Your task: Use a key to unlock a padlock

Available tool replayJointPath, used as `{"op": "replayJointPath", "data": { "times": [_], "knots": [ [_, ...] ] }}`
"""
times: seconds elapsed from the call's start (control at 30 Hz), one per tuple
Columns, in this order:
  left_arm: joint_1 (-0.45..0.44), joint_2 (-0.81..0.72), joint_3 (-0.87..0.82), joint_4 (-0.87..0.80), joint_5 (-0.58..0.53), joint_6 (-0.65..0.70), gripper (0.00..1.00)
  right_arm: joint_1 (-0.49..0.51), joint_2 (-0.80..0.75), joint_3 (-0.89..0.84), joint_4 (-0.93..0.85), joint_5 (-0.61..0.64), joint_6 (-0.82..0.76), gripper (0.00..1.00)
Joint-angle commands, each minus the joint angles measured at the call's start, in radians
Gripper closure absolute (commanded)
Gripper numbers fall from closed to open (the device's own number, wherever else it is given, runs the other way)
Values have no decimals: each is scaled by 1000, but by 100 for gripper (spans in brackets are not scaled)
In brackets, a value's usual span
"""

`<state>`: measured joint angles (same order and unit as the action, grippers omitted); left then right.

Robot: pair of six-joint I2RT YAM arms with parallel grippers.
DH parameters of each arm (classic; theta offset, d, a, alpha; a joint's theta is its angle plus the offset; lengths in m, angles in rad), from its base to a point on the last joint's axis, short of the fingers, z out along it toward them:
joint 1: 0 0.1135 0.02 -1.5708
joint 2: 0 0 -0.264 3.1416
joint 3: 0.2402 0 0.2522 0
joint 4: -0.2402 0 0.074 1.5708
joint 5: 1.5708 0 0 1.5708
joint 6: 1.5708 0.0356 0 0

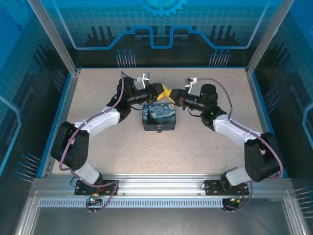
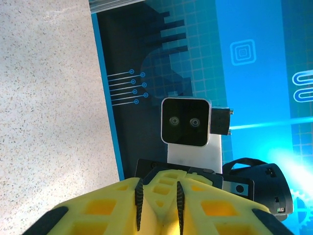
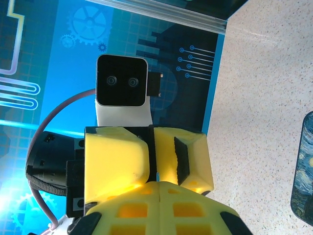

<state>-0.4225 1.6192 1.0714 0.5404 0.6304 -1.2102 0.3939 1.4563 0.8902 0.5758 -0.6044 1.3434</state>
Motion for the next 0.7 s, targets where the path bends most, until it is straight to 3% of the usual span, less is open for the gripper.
{"op": "replayJointPath", "data": {
  "times": [0.0, 0.27, 0.4, 0.47, 0.53, 0.57, 0.67],
  "knots": [
    [-10, 10, -36, 93, -14, -69, 76, 8, 3, 18, 35, 12, 7, 100],
    [-13, 2, -77, 164, -44, -133, 84, 6, 3, 10, 30, 32, 9, 100],
    [-14, 1, -104, 195, -75, -161, 91, 6, 2, 6, 34, 38, 13, 100],
    [-15, 6, -109, 198, -81, -168, 100, 7, 1, 6, 35, 41, 15, 100],
    [-19, 5, -116, 201, -96, -173, 100, 6, 0, 7, 35, 40, 15, 100],
    [-21, 5, -124, 206, -110, -180, 100, 5, -3, 8, 35, 39, 14, 91],
    [-21, 4, -149, 233, -160, -204, 100, -2, -33, -5, 41, 41, 11, 48]
  ]
}}
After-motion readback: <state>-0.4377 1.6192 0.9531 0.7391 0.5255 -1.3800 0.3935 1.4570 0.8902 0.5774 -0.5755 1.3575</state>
